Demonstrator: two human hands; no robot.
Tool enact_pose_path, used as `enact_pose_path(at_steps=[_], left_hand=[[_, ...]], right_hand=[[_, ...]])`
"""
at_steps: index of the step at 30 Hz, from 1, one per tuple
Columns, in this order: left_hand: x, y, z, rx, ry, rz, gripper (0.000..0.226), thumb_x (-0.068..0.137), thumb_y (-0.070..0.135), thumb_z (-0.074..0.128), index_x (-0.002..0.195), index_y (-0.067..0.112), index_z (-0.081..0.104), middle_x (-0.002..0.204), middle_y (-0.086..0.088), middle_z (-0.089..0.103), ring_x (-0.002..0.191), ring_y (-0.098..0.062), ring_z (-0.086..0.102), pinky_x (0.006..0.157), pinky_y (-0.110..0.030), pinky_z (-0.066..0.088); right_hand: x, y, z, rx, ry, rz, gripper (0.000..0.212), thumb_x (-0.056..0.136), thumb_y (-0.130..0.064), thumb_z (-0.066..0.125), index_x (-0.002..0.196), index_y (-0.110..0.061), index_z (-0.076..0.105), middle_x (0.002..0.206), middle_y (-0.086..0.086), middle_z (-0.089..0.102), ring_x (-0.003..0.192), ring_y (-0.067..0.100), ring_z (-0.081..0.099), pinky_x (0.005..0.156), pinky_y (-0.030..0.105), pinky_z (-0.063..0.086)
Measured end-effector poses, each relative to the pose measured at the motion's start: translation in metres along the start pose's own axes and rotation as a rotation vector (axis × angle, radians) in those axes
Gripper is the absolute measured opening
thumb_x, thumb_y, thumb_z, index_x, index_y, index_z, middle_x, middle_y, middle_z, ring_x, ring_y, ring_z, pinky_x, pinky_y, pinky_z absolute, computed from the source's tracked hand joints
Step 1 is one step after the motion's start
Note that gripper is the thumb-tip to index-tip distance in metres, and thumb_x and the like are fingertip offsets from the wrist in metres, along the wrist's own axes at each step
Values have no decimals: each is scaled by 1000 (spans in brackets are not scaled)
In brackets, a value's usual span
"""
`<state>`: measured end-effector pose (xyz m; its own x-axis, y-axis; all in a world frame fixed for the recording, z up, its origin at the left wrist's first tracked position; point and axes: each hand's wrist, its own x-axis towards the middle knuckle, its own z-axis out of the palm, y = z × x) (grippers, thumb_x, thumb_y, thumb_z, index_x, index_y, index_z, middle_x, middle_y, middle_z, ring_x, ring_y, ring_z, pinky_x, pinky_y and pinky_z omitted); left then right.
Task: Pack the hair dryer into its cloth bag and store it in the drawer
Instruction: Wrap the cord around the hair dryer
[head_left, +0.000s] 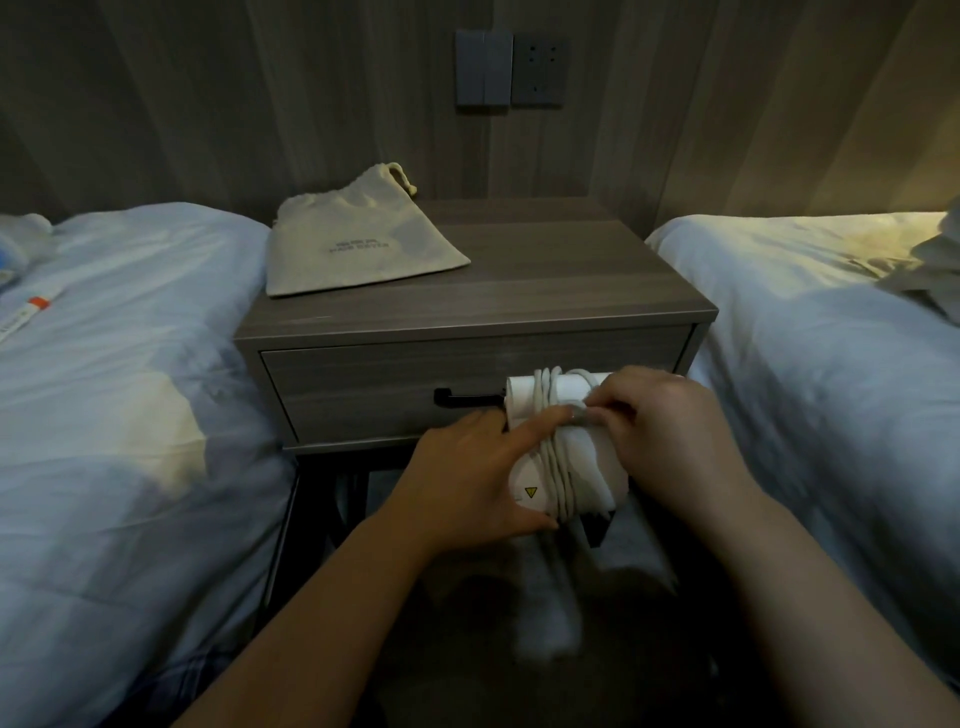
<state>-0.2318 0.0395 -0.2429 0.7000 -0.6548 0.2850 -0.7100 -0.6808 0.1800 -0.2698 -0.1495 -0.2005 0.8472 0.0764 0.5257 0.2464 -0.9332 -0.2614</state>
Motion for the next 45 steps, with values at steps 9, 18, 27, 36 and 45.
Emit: enact_pose_path(at_steps=[9, 18, 27, 36, 45], left_hand=[[-1, -3, -4, -123, -6, -68, 99, 64, 69, 65, 142, 49, 8, 129, 7, 53, 115, -11, 52, 92, -28, 43], [3, -2, -8, -607, 65, -266, 93, 57, 47, 82, 127, 61, 23, 126, 14, 54, 113, -10, 54, 96, -33, 48], [9, -4, -6, -1147, 197, -323, 81, 57, 20, 82, 124, 41, 42, 127, 6, 52, 99, -5, 61, 74, -19, 53], [13, -7, -5, -1259, 298, -379, 68, 48, 39, 73, 112, 44, 48, 105, 17, 63, 87, 2, 65, 68, -18, 52], [12, -5, -3, -1221, 301, -383, 74, 51, 38, 74, 117, 47, 42, 111, 21, 57, 90, 8, 63, 70, -17, 52]], right_hand=[[2, -1, 0, -53, 21, -80, 12, 75, -5, 69, 84, -9, 76, 78, 9, 61, 75, 27, 57, 60, 28, 40], [0, 14, 10, 682, 402, 480, 33, 64, -1, 40, 55, -21, 64, 54, 0, 56, 56, 7, 50, 54, 17, 37], [-3, 36, 44, 1482, -395, 673, 47, 79, 19, 33, 100, -8, 64, 86, 4, 74, 81, 13, 69, 65, 19, 53], [4, 26, 34, 1426, -323, 602, 34, 86, -44, 51, 94, -12, 58, 60, 5, 47, 44, 13, 41, 45, 25, 35], [-2, 11, 29, 1165, -319, 452, 24, 81, -39, 59, 61, -29, 66, 54, 3, 44, 40, 14, 37, 43, 24, 32]])
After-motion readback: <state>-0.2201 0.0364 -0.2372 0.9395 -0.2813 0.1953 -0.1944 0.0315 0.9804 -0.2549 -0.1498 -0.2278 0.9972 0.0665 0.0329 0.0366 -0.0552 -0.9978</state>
